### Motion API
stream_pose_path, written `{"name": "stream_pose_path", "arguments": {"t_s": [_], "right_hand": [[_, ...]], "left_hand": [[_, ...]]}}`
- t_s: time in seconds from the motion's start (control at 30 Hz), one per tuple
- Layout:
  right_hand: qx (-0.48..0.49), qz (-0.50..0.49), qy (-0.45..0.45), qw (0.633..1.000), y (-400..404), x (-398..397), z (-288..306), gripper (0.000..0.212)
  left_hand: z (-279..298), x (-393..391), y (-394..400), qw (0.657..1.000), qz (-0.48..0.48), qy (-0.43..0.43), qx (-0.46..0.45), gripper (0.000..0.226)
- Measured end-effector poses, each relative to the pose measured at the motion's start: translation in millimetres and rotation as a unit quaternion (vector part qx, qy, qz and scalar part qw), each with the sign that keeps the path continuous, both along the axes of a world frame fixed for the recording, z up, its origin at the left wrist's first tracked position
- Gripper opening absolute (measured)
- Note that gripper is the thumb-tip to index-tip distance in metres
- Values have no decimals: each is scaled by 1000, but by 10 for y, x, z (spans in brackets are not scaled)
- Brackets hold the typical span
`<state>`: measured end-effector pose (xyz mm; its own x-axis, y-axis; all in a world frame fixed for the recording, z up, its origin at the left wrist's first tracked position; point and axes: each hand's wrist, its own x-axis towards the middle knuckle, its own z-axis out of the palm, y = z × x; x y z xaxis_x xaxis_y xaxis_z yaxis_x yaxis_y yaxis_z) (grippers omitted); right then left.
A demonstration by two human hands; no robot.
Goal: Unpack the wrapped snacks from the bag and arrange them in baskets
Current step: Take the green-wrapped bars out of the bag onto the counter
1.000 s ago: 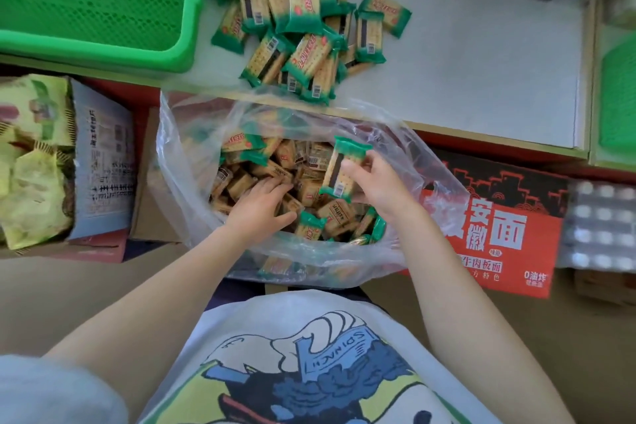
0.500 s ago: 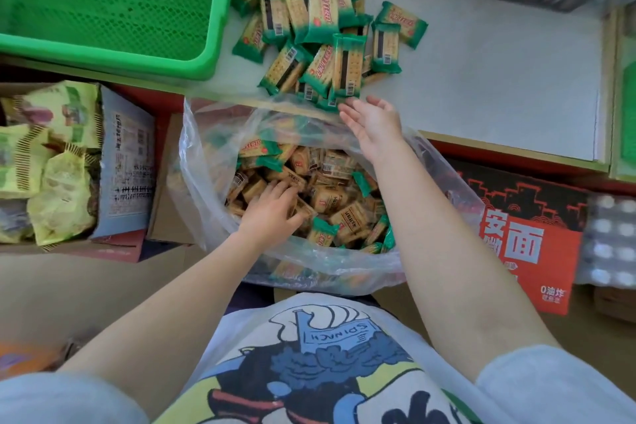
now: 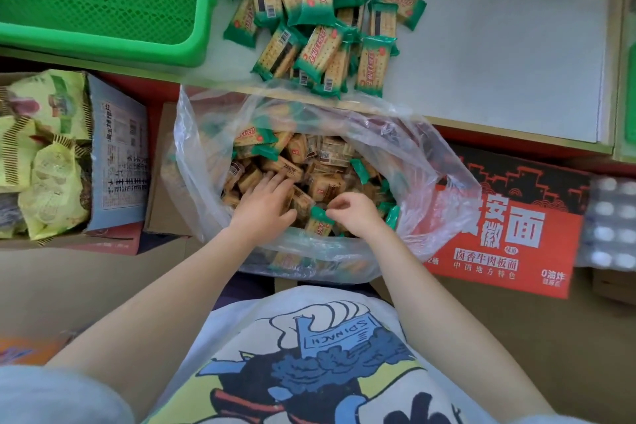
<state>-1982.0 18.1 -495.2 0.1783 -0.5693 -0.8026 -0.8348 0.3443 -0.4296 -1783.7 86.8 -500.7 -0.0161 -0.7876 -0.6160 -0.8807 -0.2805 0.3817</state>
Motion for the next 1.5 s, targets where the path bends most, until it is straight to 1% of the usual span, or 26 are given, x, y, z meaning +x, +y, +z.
{"name": "stream_pose_path", "arguments": {"t_s": [0.1, 0.17, 0.23, 0.33, 0.37, 0.43, 0.47, 0.5, 0.6, 0.7, 0.73, 0.77, 0.83, 0.9, 0.93, 1.0, 1.07, 1.2, 1.27, 1.3, 1.33, 1.4, 1.43, 1.5], "right_hand": [[-17, 112, 8, 993, 133, 27, -64, 49], [-22, 126, 8, 992, 143, 46, -83, 50], [-21, 98, 4, 995, 95, 30, -68, 46], [-35, 14, -16, 999, -41, -45, 65, 46], [-34, -25, -30, 999, -94, -74, 122, 43], [-27, -123, -66, 990, -207, -113, 244, 23], [-18, -185, -87, 979, -271, -111, 310, 16], [-12, -241, -113, 964, -341, -101, 370, 15], [-20, -359, -199, 911, -589, 18, 537, 19], [-14, -472, -293, 831, -868, 216, 617, 15], [-8, -495, -318, 808, -945, 279, 623, 16], [1, -505, -336, 795, -1002, 333, 614, 18], [18, -503, -342, 793, -1050, 408, 583, 19], [26, -501, -320, 804, -1065, 452, 555, 13], [24, -508, -310, 803, -1083, 469, 541, 11], [19, -533, -314, 786, -1147, 500, 525, 10], [19, -551, -329, 767, -1241, 529, 505, 15], [12, -578, -350, 737, -1378, 558, 479, 33], [3, -598, -353, 719, -1392, 539, 474, 38], [3, -599, -353, 719, -1380, 520, 487, 34], [3, -587, -351, 729, -1345, 506, 508, 27], [5, -537, -346, 770, -1193, 494, 572, 15], [6, -504, -343, 793, -1086, 498, 610, 11], [20, -428, -321, 845, -844, 530, 612, 12]], "left_hand": [[-10, 24, 29, 1000, -7, 3, 5, 75], [-24, 29, 42, 1000, -10, 5, 9, 78], [-30, 33, 38, 1000, -9, 9, 14, 78], [-20, 58, -6, 1000, -1, 20, 19, 73], [-13, 63, -22, 1000, 2, 22, 21, 71], [-4, 58, -42, 999, 12, 25, 20, 67], [1, 50, -43, 999, 20, 29, 16, 64], [2, 41, -42, 999, 33, 35, 10, 62], [-3, 21, -35, 996, 67, 57, 6, 57], [-13, 20, -44, 995, 73, 61, 14, 57], [-15, 26, -48, 995, 73, 61, 15, 57], [-15, 33, -52, 995, 71, 62, 17, 57], [-17, 46, -62, 996, 68, 62, 20, 57], [-15, 46, -63, 996, 62, 57, 20, 58], [-13, 43, -62, 996, 60, 55, 20, 58], [-8, 36, -58, 997, 59, 54, 21, 58], [-6, 33, -55, 997, 60, 54, 19, 58], [-23, 45, -47, 997, 57, 53, 22, 59], [-34, 53, -41, 997, 56, 54, 20, 59], [-35, 56, -42, 997, 55, 53, 20, 59], [-26, 58, -46, 997, 51, 52, 21, 59], [5, 63, -57, 998, 43, 51, 21, 59], [26, 69, -55, 998, 41, 51, 11, 59], [78, 89, -18, 997, 49, 42, -51, 56]]}}
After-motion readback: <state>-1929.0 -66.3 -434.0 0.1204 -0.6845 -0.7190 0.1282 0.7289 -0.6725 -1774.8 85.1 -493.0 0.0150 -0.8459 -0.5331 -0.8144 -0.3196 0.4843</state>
